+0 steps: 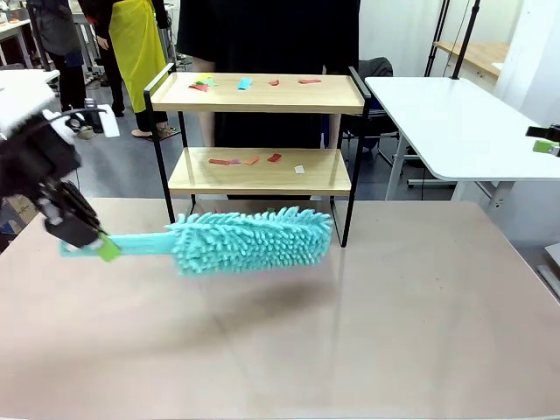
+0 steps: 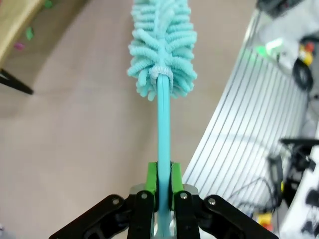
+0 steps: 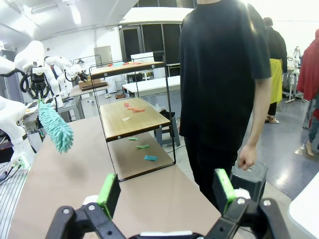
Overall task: Clean the shelf.
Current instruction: Clean the specific section of the Shelf indicated by the human with the Duster.
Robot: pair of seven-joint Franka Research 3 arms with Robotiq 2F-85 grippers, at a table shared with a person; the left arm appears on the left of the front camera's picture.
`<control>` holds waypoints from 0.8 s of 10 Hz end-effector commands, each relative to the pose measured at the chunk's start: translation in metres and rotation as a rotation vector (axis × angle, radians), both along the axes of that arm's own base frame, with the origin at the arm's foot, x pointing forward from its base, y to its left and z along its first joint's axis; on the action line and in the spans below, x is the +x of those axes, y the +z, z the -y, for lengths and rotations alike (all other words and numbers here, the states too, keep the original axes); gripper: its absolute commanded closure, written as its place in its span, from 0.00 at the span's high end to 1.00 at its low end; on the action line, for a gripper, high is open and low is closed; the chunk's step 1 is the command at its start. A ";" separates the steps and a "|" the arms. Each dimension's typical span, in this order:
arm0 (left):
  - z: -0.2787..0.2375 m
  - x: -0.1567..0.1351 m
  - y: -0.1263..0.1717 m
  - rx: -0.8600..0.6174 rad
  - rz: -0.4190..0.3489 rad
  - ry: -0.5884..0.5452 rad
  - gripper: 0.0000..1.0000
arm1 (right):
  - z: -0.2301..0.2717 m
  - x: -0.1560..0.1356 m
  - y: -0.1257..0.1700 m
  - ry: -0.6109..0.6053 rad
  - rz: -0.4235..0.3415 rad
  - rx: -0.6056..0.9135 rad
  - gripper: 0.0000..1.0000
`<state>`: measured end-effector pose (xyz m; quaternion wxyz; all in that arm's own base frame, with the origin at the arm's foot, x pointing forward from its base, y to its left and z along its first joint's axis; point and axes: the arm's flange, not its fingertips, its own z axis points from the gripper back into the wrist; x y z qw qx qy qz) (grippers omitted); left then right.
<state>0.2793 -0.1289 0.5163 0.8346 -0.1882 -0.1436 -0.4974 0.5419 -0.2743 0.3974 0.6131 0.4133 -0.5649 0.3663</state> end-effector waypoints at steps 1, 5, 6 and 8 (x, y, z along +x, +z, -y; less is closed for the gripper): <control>0.016 -0.020 -0.010 -0.072 0.028 0.085 0.13 | -0.002 0.001 0.004 0.003 0.007 -0.001 1.00; 0.009 -0.003 0.000 -0.024 0.002 0.038 0.13 | -0.002 0.001 0.004 0.003 0.007 -0.001 1.00; 0.029 0.004 0.004 -0.048 -0.087 -0.049 0.13 | -0.002 0.001 0.004 0.003 0.007 -0.001 1.00; 0.056 0.006 -0.019 -0.077 -0.155 -0.019 0.13 | -0.002 0.001 0.004 0.003 0.007 -0.001 1.00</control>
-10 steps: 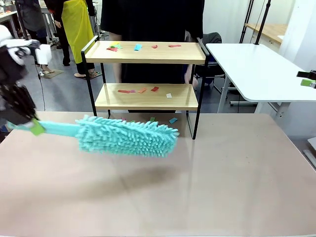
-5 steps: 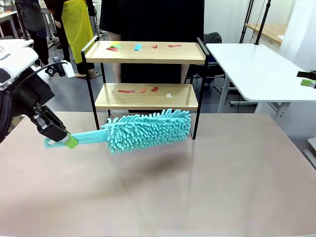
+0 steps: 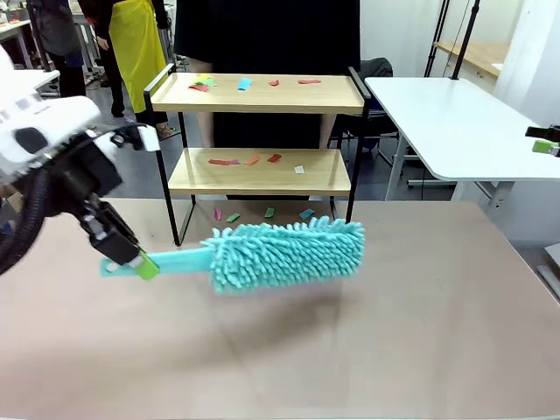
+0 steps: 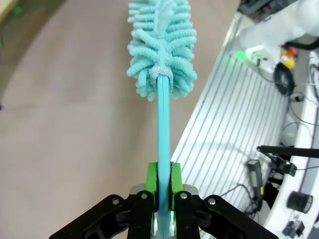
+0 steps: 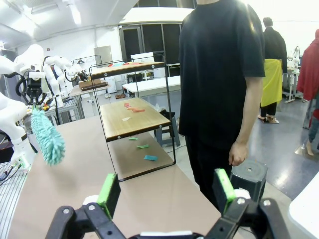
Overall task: Clean the shelf.
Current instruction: Clean the specific section of the Shelf indicated by the human with the Duster.
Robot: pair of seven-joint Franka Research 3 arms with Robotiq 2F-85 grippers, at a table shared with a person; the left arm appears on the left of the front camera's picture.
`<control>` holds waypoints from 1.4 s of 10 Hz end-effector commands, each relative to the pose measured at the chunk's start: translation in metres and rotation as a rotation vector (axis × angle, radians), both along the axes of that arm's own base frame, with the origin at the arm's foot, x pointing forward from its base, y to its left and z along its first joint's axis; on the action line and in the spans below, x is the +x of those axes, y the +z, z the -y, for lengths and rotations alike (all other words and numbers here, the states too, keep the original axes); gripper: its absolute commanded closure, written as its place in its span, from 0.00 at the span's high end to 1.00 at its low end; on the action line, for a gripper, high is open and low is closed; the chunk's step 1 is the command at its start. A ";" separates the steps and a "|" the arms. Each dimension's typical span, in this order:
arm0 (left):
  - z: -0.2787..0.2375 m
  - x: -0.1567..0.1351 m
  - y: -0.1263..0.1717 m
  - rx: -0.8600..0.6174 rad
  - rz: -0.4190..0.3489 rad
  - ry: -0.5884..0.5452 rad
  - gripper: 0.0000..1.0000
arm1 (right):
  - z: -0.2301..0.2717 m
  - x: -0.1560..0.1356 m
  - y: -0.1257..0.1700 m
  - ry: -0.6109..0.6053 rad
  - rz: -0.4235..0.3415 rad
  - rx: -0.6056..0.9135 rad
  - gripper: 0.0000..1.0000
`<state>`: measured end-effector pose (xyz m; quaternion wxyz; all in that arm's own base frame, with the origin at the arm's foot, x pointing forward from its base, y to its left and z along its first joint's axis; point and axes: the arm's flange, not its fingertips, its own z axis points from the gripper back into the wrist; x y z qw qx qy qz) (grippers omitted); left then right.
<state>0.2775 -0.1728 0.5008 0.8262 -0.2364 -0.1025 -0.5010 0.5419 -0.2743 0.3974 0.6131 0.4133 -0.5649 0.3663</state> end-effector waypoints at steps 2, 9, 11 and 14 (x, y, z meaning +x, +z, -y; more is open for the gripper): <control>0.025 -0.006 -0.024 0.014 0.008 0.153 0.13 | -0.002 0.001 0.004 0.003 0.007 -0.001 1.00; 0.068 0.016 -0.060 0.030 0.018 0.438 0.13 | -0.002 0.001 0.004 0.003 0.007 -0.001 1.00; 0.084 0.019 -0.074 -0.005 0.030 0.492 0.13 | -0.002 0.001 0.004 0.003 0.007 -0.001 1.00; 0.113 0.028 -0.093 -0.089 0.055 0.544 0.13 | -0.002 0.001 0.004 0.003 0.007 -0.001 1.00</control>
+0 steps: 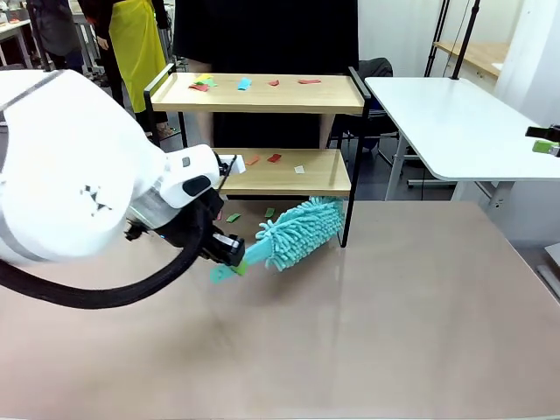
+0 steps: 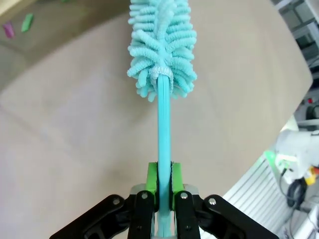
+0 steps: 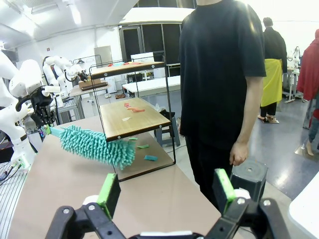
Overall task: Clean the shelf.
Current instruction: Clean the specific section of the Shelf indicated by the human with the Duster.
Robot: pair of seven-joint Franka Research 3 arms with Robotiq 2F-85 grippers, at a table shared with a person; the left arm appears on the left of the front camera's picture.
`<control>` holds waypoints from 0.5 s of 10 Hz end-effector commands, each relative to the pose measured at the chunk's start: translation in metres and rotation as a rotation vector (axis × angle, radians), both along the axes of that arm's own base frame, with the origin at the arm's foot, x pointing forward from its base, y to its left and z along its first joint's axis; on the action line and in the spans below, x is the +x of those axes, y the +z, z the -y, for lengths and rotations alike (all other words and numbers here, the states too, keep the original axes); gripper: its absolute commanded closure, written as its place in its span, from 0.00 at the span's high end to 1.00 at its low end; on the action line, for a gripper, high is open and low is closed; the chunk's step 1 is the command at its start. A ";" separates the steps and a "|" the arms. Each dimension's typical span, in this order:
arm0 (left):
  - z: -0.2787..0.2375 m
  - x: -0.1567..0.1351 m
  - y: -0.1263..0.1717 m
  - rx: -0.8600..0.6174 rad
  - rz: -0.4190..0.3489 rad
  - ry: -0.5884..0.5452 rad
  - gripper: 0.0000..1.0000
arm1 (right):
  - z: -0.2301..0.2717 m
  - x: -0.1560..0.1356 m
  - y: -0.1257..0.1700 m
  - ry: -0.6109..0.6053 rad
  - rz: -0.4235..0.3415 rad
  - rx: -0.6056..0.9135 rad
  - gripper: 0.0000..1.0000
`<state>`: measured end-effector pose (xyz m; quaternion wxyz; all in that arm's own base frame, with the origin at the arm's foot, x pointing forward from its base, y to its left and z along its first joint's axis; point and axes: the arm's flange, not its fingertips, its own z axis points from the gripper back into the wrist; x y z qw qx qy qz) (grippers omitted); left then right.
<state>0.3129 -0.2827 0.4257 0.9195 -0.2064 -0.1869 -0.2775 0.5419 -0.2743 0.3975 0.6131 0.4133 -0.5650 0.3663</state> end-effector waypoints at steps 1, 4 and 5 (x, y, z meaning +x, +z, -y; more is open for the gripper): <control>0.020 -0.008 -0.020 -0.077 0.034 0.064 0.13 | -0.002 0.001 0.004 0.003 0.007 -0.001 1.00; 0.049 0.004 -0.039 -0.058 0.041 0.209 0.13 | -0.002 0.001 0.004 0.003 0.007 -0.001 1.00; 0.056 0.006 -0.041 -0.052 0.046 0.249 0.13 | -0.002 0.001 0.004 0.003 0.007 -0.001 1.00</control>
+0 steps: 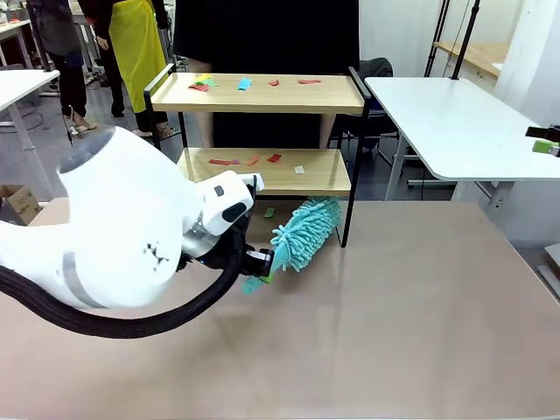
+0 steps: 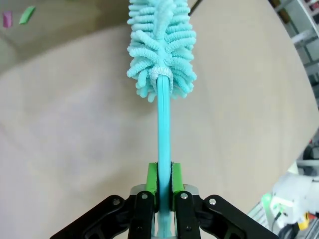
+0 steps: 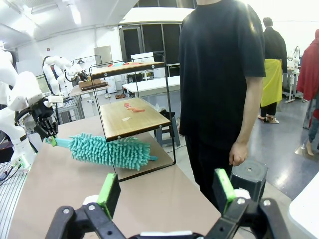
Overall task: Clean the shelf.
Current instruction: Clean the specific section of the Shelf indicated by the human with the Duster.
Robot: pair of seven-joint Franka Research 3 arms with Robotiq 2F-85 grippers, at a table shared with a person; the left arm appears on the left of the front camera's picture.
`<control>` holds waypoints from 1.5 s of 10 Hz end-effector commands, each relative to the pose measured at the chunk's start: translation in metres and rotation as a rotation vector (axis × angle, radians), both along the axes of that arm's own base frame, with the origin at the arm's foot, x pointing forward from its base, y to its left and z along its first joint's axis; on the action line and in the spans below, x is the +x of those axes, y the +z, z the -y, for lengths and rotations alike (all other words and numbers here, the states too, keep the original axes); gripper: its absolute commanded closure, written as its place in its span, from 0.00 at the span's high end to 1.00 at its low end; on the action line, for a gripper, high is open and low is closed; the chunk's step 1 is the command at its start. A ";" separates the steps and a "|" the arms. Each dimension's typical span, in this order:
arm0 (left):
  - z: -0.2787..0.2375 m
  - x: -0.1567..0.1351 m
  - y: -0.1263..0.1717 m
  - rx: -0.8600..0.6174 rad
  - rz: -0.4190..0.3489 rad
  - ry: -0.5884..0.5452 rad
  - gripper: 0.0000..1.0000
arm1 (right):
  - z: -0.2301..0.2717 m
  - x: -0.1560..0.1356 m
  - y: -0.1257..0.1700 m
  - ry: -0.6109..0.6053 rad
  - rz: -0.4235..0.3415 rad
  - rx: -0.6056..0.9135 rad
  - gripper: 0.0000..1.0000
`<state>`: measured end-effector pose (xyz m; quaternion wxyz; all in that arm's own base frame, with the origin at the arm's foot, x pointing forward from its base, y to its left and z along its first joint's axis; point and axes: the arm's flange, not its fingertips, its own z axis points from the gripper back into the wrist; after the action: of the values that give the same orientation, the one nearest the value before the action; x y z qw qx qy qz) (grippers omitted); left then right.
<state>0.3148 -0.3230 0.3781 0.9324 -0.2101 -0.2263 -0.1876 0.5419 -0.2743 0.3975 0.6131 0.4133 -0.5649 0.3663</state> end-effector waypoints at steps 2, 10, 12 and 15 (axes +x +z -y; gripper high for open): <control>0.027 0.010 0.000 -0.023 0.022 0.124 0.13 | -0.002 0.001 0.004 0.003 0.007 -0.001 1.00; 0.086 0.058 -0.009 -0.084 0.003 0.250 0.13 | -0.002 0.001 0.004 0.003 0.007 -0.001 1.00; 0.097 0.064 -0.009 -0.094 -0.008 0.264 0.13 | -0.002 0.001 0.004 0.003 0.007 -0.001 1.00; 0.117 0.069 -0.017 -0.088 -0.056 0.275 0.13 | -0.002 0.001 0.004 0.003 0.007 -0.001 1.00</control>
<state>0.3863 -0.3817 0.3464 0.9387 -0.2394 -0.2404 -0.0609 0.5419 -0.2743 0.3975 0.6131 0.4133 -0.5649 0.3663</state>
